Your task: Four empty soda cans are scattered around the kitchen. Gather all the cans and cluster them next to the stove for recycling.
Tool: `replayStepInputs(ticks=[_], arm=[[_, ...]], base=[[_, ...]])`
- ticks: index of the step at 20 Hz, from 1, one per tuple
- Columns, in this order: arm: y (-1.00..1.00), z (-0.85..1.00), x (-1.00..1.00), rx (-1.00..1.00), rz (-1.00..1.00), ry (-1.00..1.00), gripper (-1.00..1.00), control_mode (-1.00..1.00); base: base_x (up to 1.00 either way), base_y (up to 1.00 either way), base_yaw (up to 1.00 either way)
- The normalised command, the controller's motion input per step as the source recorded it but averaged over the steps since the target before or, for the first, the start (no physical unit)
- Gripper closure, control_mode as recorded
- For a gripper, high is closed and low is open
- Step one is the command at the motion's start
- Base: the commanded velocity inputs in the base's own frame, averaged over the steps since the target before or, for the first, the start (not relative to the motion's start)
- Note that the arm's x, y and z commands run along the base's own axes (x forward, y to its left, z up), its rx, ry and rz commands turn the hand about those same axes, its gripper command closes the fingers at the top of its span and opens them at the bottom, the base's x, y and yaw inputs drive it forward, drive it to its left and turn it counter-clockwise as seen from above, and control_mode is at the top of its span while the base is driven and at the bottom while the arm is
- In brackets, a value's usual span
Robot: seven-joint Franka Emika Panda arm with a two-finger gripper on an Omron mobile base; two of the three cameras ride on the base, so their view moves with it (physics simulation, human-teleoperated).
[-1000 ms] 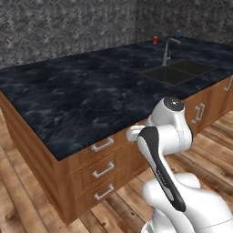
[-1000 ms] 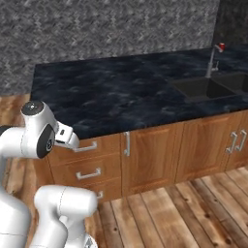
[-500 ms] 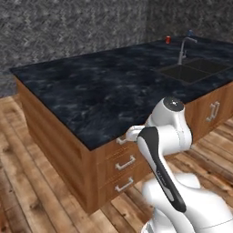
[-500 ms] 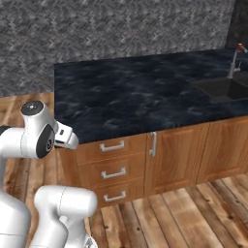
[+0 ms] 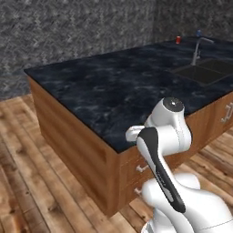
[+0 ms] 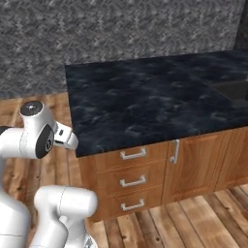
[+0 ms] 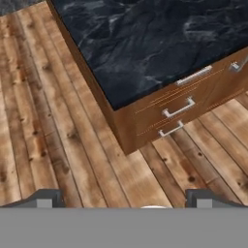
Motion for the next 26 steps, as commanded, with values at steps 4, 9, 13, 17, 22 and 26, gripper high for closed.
replayStepInputs(ticks=[4,9,13,17,22,26], arm=[[0.00,0.00,0.00,0.00,0.00,0.00,-1.00,1.00],[0.00,0.00,0.00,0.00,0.00,0.00,-1.00,1.00],[0.00,0.00,0.00,0.00,0.00,0.00,-1.00,1.00],[0.00,0.00,0.00,0.00,0.00,0.00,-1.00,1.00],[0.00,0.00,0.00,0.00,0.00,0.00,-1.00,1.00],[0.00,0.00,0.00,0.00,0.00,0.00,-1.00,1.00]], base=[[0.33,0.60,0.00],[0.26,0.62,0.00],[0.18,0.65,0.00],[0.16,0.66,0.00],[0.15,0.65,0.00],[0.21,0.58,0.00]])
